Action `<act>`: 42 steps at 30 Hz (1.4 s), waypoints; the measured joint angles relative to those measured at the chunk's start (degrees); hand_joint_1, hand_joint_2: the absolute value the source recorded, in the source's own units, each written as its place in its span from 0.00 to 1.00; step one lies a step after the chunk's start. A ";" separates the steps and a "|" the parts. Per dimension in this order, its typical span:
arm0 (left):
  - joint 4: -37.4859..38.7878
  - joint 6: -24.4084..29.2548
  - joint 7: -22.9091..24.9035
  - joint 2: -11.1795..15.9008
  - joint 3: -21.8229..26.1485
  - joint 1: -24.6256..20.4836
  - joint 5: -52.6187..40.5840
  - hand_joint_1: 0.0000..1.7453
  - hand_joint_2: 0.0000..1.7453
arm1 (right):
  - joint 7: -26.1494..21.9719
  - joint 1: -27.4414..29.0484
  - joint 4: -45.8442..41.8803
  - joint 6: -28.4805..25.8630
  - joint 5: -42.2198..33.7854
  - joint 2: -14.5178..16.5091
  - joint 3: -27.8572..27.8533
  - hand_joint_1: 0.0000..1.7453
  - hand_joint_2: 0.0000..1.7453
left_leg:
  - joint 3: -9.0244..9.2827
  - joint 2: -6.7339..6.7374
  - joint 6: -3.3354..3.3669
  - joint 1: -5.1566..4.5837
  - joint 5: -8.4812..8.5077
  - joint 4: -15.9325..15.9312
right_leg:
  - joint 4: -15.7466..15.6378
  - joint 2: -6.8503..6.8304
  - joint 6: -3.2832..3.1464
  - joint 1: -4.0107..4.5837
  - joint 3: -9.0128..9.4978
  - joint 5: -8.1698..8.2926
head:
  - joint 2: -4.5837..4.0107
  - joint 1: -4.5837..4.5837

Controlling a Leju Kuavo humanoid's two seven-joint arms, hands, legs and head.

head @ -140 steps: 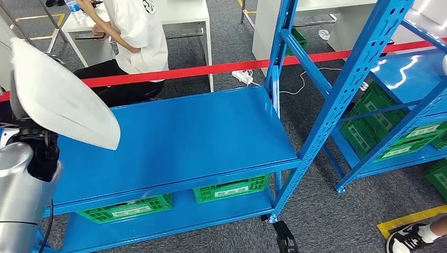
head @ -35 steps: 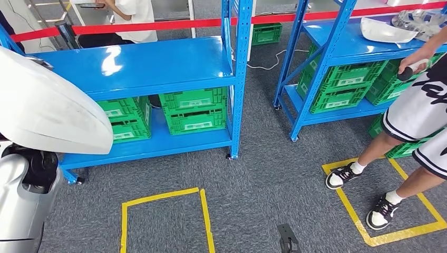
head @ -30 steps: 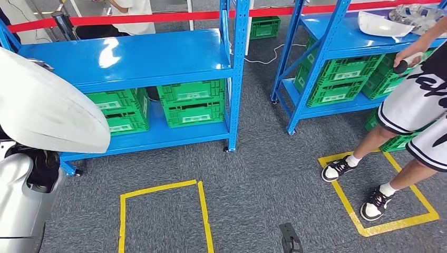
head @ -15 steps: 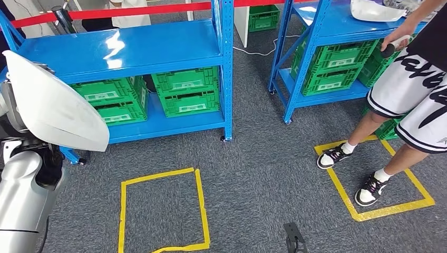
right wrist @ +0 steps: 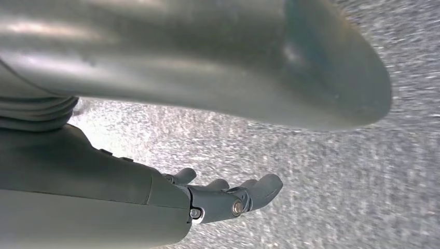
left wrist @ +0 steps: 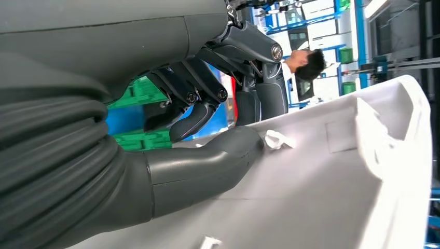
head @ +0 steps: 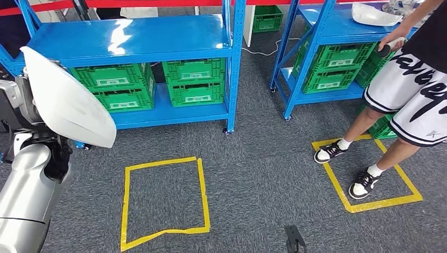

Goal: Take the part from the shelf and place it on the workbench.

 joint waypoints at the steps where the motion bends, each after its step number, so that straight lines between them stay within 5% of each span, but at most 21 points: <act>1: 0.10 0.00 -0.01 -0.01 0.00 -0.03 -0.01 1.00 1.00 | 0.00 -0.03 0.00 0.00 0.00 0.00 -0.02 0.00 0.00 | -0.65 -0.01 -0.02 -0.13 0.50 0.14 | -3.51 0.03 -0.53 0.30 2.96 1.15 | 0.00 0.05; 4: 0.22 0.00 -0.05 -0.02 0.00 -0.26 -0.02 1.00 1.00 | -0.02 -0.24 0.00 -0.02 0.00 -0.10 -0.10 0.00 0.00 | -1.89 0.02 -0.52 -0.42 1.92 0.32 | -14.50 0.03 -2.07 1.15 10.45 0.59 | 0.00 0.13; 7: 0.39 0.00 -0.04 -0.06 -0.02 -0.37 -0.02 1.00 1.00 | -0.01 -0.29 0.02 -0.02 -0.01 -0.03 -0.25 0.00 0.00 | -2.34 -0.01 -1.45 -0.46 3.00 -0.09 | -16.56 -0.08 -2.72 1.04 10.47 1.35 | 0.00 0.42; 9: 0.55 0.00 -0.03 0.04 -0.02 -0.47 -0.02 1.00 1.00 | 0.02 -0.34 0.05 -0.02 -0.02 0.09 -0.34 0.00 0.00 | -3.34 -0.23 -2.17 -0.41 0.10 2.13 | -17.07 -0.34 -3.22 0.48 9.54 2.87 | 0.00 0.39; 11: 0.73 0.00 -0.02 0.12 -0.02 -0.54 -0.02 1.00 1.00 | 0.01 -0.38 0.07 -0.03 -0.02 0.12 -0.37 0.00 0.00 | -5.00 -0.32 -2.95 0.12 -5.69 8.73 | -17.11 -0.48 -3.42 0.23 8.13 4.20 | 0.00 0.25; 13: 0.89 0.00 -0.01 0.14 -0.04 -0.51 -0.02 1.00 1.00 | 0.00 -0.39 0.07 -0.02 -0.02 0.14 -0.37 0.00 0.00 | -5.77 -0.30 -3.60 0.65 -8.56 15.41 | -16.92 -0.55 -3.20 0.08 6.39 5.49 | 0.00 0.25; 15: 1.00 0.00 -0.01 0.13 -0.06 -0.51 -0.04 1.00 1.00 | 0.00 -0.41 0.07 -0.01 -0.02 0.15 -0.38 0.00 0.00 | -3.55 -0.30 -4.03 1.04 -6.62 15.88 | -16.54 -0.62 -2.83 -0.19 4.48 6.70 | 0.00 0.26; 17: 1.02 -0.02 -0.02 0.10 -0.07 -0.70 -0.24 1.00 1.00 | -0.03 -0.42 0.05 -0.01 -0.02 0.15 -0.40 0.00 0.00 | 2.10 -0.31 -4.27 1.29 -4.81 9.30 | -15.96 -0.60 -2.23 -0.45 2.82 7.76 | 0.00 0.24; 19: 1.02 -0.08 -0.07 -0.02 -0.07 -1.01 -0.69 1.00 1.00 | -0.03 -0.42 0.04 -0.04 -0.02 0.15 -0.41 0.00 0.00 | 6.93 -0.43 -3.81 1.13 -6.10 1.99 | -15.64 -0.55 -1.40 -0.47 1.83 8.86 | 0.00 0.27; 20: 1.06 -0.10 -0.08 -0.09 -0.07 -1.14 -0.93 1.00 1.00 | 0.02 -0.42 0.04 -0.08 -0.01 0.15 -0.42 0.00 0.00 | 7.80 -0.49 -3.35 0.92 -6.86 0.15 | -15.75 -0.53 -0.97 -0.45 1.59 9.52 | 0.00 0.31; 23: 1.54 -0.11 -0.01 -0.34 -0.07 -1.24 -1.65 1.00 1.00 | 0.58 -0.26 0.05 -0.20 0.05 0.20 -0.49 0.00 0.00 | 6.41 -0.35 -1.48 0.77 -5.48 -0.31 | -15.95 -0.47 0.17 -0.68 0.84 10.04 | 0.00 0.28; 25: 1.87 -0.20 0.02 -0.63 -0.07 -1.36 -2.18 1.00 1.00 | 0.79 -0.16 0.07 -0.30 0.06 0.30 -0.61 0.00 0.00 | 4.87 -0.18 -0.50 0.89 -3.86 -0.40 | -11.97 -0.37 0.60 -0.79 -0.66 5.23 | 0.00 0.29; 27: 2.16 -0.38 0.00 -0.91 -0.07 -1.43 -2.66 1.00 1.00 | 0.78 -0.28 0.07 -0.46 0.01 0.36 -0.75 0.00 0.00 | 2.89 -0.17 -0.08 0.67 -2.34 -0.33 | -4.12 -0.30 0.79 -0.66 -2.39 -0.69 | 0.00 0.42; 28: 2.36 -0.42 -0.05 -0.99 -0.07 -1.44 -2.91 1.00 1.00 | 0.74 -0.37 0.07 -0.52 -0.04 0.36 -0.81 0.00 0.00 | 1.90 -0.17 0.00 0.55 -1.66 -0.30 | -0.49 -0.27 0.78 -0.56 -2.87 -1.62 | 0.00 0.46; 30: 2.79 -0.01 -0.40 -1.08 -0.07 -1.44 -3.50 1.00 1.00 | 0.66 -0.47 0.07 -0.57 -0.10 0.37 -0.89 0.00 0.00 | -0.04 -0.17 -0.03 0.32 -0.34 -0.17 | 2.61 -0.23 0.43 -0.31 -1.98 1.04 | 0.00 0.51; 32: 3.08 0.62 -0.86 -1.08 -0.07 -1.45 -3.96 1.00 1.00 | 0.58 -0.50 0.05 -0.58 -0.13 0.36 -0.97 0.00 0.00 | -1.65 -0.15 -0.23 0.14 0.95 0.05 | -1.81 -0.17 -0.45 0.12 2.81 3.67 | 0.00 0.55; 35: 3.33 0.87 -1.26 -1.04 -0.03 -1.73 -4.32 1.00 1.00 | -0.05 -0.69 -0.02 -0.56 -0.13 0.29 -1.18 0.00 0.00 | -2.66 -0.03 -0.94 -0.05 2.31 0.43 | -14.26 -0.17 -1.89 0.96 11.93 -0.44 | 0.00 0.54; 38: 3.80 0.87 -1.44 -1.05 0.08 -2.02 -4.69 1.00 1.00 | -0.52 -0.74 -0.01 -0.52 -0.11 0.43 -1.31 0.00 0.00 | -3.10 0.03 -1.98 0.00 3.01 0.39 | -16.75 -0.32 -2.69 0.75 12.68 -0.64 | 0.00 0.50; 40: 4.08 0.87 -1.49 -0.98 0.18 -2.07 -4.76 1.00 1.00 | -0.48 -0.68 0.00 -0.51 -0.11 0.56 -1.34 0.00 0.00 | -4.52 -0.10 -2.68 0.14 0.02 3.61 | -16.94 -0.51 -3.33 0.41 12.00 0.40 | 0.00 0.25; 42: 4.45 0.87 -1.52 -0.89 0.22 -2.09 -4.76 1.00 1.00 | -0.48 -0.66 0.00 -0.51 -0.11 0.57 -1.36 0.00 0.00 | -6.90 -0.15 -3.35 0.46 -4.72 10.96 | -16.86 -0.56 -3.58 0.39 10.99 1.23 | 0.00 -0.02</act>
